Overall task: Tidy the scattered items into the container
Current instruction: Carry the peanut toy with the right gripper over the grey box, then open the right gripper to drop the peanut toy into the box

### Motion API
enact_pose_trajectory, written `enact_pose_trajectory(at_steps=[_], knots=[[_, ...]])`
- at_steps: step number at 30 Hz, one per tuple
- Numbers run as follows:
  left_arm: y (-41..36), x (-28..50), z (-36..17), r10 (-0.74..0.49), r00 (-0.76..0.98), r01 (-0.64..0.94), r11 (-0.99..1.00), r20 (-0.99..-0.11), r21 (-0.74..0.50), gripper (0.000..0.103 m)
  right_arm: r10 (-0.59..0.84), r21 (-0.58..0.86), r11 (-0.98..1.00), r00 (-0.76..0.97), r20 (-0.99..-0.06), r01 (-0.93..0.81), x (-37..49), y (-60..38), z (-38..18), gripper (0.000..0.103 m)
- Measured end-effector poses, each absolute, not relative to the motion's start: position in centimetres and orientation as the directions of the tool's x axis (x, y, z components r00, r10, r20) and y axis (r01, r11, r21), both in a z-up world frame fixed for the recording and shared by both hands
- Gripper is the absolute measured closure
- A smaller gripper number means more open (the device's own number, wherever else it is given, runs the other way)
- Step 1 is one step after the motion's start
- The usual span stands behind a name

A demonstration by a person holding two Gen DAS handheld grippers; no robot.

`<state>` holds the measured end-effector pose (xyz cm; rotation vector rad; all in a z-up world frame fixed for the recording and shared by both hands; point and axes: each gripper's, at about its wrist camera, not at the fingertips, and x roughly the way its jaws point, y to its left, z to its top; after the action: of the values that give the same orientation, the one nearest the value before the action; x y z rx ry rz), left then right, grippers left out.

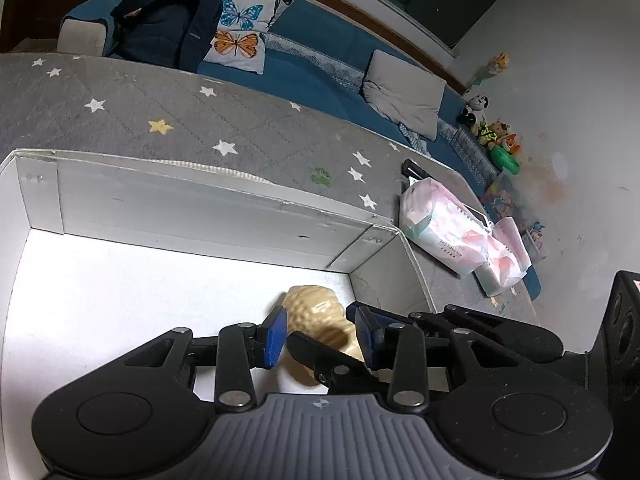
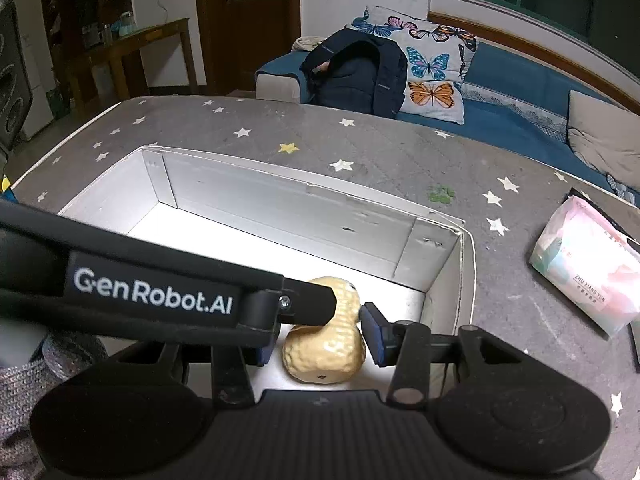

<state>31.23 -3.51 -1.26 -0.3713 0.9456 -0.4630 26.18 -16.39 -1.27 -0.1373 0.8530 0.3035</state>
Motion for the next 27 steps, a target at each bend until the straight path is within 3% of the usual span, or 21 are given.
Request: enact_pose_trajectory(at_steps=[16, 27], knots=[[-2.0, 29.6, 0.3, -0.5, 0.549, 0.198, 0.857, -0.67, -0.477, 0.063, 0.25, 0.027, 0.942, 0.647, -0.721, -0.335, 24.9, -17.4, -0.1, 0.053], [-0.2, 24.0, 3.1, -0.47, 0.608, 0.206, 0.871, -0.64, -0.445, 0.063, 0.32, 0.029, 0.917, 0.69, -0.649, -0.398, 19.0, -17.6, 2.4, 0.053]])
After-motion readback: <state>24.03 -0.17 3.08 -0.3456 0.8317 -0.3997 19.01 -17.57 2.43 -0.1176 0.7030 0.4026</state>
